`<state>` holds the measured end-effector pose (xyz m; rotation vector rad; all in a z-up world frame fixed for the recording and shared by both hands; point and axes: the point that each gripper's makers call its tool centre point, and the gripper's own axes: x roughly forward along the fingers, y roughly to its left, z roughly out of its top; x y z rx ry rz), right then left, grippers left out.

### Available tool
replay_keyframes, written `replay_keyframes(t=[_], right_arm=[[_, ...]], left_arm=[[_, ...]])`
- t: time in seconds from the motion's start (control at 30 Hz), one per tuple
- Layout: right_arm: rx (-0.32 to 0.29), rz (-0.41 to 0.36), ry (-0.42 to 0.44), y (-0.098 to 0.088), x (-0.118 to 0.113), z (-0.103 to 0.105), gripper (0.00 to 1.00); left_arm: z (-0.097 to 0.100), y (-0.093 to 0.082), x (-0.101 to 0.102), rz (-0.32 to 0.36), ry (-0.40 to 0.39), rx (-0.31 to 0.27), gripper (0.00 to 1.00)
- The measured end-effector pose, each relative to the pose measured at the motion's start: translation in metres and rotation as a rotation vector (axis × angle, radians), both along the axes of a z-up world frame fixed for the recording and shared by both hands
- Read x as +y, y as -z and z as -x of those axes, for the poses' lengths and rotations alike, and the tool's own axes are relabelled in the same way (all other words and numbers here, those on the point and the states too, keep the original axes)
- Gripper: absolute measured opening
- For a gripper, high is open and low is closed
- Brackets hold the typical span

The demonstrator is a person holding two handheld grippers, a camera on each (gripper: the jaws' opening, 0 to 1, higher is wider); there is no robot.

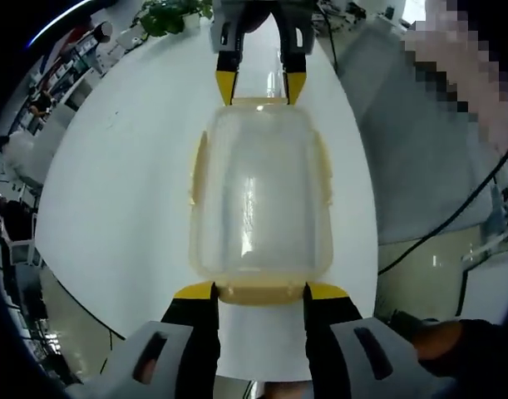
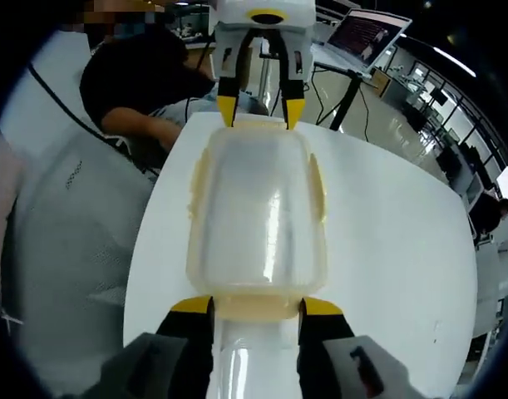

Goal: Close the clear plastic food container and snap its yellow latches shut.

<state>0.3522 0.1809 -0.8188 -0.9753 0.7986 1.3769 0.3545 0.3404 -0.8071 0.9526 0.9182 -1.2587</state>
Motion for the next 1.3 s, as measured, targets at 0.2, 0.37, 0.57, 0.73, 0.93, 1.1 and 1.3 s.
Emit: replay_keyframes(t=[0.2,0.37,0.57,0.73,0.93,1.1,1.3], right_arm=[[-0.005,-0.013,0.003,-0.008,-0.009,0.002,0.37],[0.0,-0.021,-0.003,-0.011,-0.016,0.004,0.37],[0.005,-0.039,0.002,-0.016,-0.026,0.002,0.37],[0.006,-0.037,0.005,-0.018,-0.033,0.001,0.37],[0.006,-0.04,0.013,-0.023,-0.047,-0.001,0.37],[0.01,-0.044,0.025,-0.026,-0.061,-0.001,0.37],[0.009,-0.043,0.039,-0.024,-0.081,0.001,0.37]], left_arm=[[0.002,-0.008,-0.008,0.009,0.007,-0.006,0.37],[0.005,-0.014,-0.016,0.0,0.018,-0.004,0.37],[0.003,-0.019,-0.026,0.006,0.018,-0.011,0.37],[0.001,-0.02,-0.034,0.002,0.023,-0.01,0.37],[-0.002,-0.024,-0.047,0.011,0.03,-0.005,0.37],[-0.004,-0.026,-0.061,0.021,0.048,-0.016,0.37],[-0.004,-0.025,-0.081,0.044,0.061,-0.014,0.37]])
